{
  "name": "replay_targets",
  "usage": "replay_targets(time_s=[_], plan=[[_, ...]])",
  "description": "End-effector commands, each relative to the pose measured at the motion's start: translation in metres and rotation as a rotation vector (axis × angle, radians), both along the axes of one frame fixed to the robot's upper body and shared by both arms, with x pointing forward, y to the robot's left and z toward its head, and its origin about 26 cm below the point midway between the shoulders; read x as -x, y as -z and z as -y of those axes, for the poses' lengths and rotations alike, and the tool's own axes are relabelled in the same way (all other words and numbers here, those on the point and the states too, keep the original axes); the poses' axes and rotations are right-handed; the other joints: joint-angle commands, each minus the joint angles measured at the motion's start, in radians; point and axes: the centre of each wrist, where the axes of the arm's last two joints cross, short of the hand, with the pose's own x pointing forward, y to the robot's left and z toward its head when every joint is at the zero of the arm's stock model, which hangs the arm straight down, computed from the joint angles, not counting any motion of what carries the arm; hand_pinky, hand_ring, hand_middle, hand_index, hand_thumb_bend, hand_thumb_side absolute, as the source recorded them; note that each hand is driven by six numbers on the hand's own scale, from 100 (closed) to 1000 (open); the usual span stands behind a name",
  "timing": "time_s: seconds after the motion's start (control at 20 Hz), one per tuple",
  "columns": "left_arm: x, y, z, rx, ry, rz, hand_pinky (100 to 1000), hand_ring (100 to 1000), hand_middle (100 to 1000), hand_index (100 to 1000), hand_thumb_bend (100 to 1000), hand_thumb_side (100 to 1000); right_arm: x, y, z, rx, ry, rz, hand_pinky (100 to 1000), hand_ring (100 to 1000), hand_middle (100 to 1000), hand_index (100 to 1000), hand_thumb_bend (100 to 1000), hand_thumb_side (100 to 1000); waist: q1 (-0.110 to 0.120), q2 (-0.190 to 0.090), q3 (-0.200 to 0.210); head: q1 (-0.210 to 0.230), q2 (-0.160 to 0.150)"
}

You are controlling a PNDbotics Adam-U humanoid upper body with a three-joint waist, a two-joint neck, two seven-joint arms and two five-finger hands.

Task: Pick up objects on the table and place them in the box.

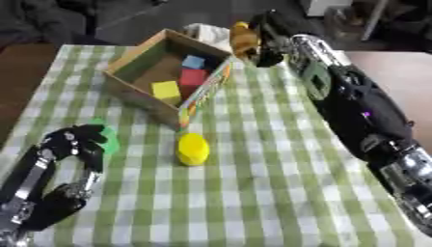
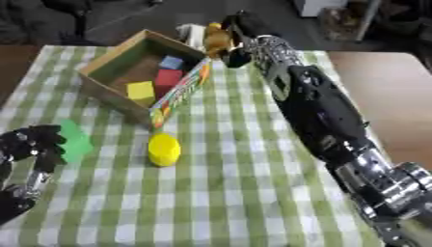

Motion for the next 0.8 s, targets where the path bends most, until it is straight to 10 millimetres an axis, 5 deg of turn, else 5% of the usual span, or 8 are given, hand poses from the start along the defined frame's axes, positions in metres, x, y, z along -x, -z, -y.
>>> replay_targets(time_s=[0.05,0.4,0.45,0.55,0.65,0.7,0.75,0.8], plan=[[0.000,-0.005,-0.001,-0.008,0.006,0.016,508,615,638,834,100,611,-0.002,-0.014,-0.008,-0.008,-0.002,0.073,736,607,404,432,221,100,0.005,-0.014,0.006,-0.009,0.004],[-0.002,-0.009,0.004,-0.004,0.032,0.031,508,615,638,835,100,611,-0.003,0.001,-0.051,0.004,-0.100,0.051,739,617,434,464,254,100,0.009,0.001,0.047,-0.039,0.004],[-0.003,-0.010,0.005,-0.002,0.036,0.033,509,615,637,835,100,611,-0.002,0.003,-0.056,0.003,-0.114,0.047,739,618,442,472,201,100,0.009,0.003,0.054,-0.042,0.004],[-0.003,-0.011,0.006,0.000,0.044,0.036,509,615,637,835,100,611,-0.002,0.007,-0.065,0.003,-0.136,0.035,745,633,486,541,203,122,0.008,0.006,0.063,-0.046,0.004],[-0.003,-0.012,0.007,0.000,0.049,0.038,509,615,637,835,100,614,-0.001,0.013,-0.071,0.002,-0.148,0.022,755,675,569,699,258,359,0.006,0.009,0.068,-0.050,0.004],[-0.004,-0.012,0.007,0.000,0.050,0.038,509,615,637,835,100,614,-0.001,0.016,-0.073,0.004,-0.150,0.018,755,675,569,699,258,359,0.006,0.009,0.069,-0.051,0.004],[-0.004,-0.013,0.007,0.000,0.052,0.038,509,615,637,835,100,614,-0.001,0.018,-0.073,0.010,-0.149,0.013,765,725,677,865,334,583,0.005,0.010,0.070,-0.051,0.004],[-0.004,-0.013,0.007,0.000,0.053,0.039,509,615,637,835,100,614,-0.001,0.021,-0.074,0.023,-0.143,0.003,765,725,677,865,334,583,0.004,0.010,0.070,-0.052,0.004]])
